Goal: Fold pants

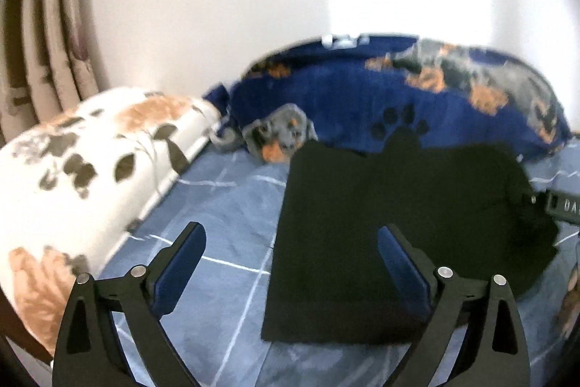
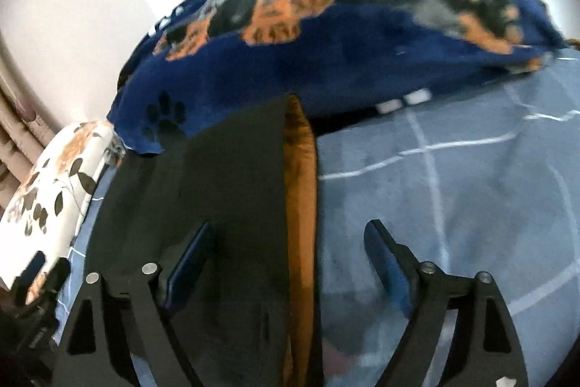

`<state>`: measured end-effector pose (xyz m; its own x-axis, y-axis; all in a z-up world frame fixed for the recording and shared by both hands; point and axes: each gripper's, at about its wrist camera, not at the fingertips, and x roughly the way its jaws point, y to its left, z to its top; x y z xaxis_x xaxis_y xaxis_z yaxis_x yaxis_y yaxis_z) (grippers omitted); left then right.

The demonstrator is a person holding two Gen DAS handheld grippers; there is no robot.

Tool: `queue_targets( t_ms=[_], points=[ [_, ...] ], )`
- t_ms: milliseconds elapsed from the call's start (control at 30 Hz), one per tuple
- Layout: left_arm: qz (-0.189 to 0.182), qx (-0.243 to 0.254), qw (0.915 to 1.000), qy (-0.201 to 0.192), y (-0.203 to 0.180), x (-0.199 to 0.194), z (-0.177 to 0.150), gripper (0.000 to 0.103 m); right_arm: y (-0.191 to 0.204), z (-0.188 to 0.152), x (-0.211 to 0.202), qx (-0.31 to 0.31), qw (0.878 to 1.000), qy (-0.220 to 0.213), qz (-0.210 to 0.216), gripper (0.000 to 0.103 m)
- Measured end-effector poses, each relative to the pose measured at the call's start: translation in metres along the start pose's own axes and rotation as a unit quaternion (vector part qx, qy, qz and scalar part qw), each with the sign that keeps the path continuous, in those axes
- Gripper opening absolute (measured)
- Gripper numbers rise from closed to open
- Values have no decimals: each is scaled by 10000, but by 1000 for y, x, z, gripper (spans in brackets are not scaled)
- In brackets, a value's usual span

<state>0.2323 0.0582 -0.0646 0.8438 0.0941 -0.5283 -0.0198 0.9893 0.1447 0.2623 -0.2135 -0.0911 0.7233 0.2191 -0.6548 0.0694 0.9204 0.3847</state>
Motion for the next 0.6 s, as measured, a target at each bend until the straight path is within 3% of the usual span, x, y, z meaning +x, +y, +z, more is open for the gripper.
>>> queue_targets(
  t_ms=[67, 300, 433, 600],
  points=[
    [-129, -47, 9998, -142, 2, -22, 4, 103, 4, -9, -28, 5, 9997, -235, -40, 86],
    [102, -12, 9991, -412, -4, -96, 18, 103, 26, -41, -119, -377, 9967, -639, 320, 93],
    [-35, -294, 9972, -686, 1, -142, 21, 103, 32, -51, -168, -494, 9938, -901, 419, 94],
    [-290, -777, 9888, -1244, 10, -198, 21, 103, 39, -60, -209, -669, 9897, -1175, 477, 97]
  ],
)
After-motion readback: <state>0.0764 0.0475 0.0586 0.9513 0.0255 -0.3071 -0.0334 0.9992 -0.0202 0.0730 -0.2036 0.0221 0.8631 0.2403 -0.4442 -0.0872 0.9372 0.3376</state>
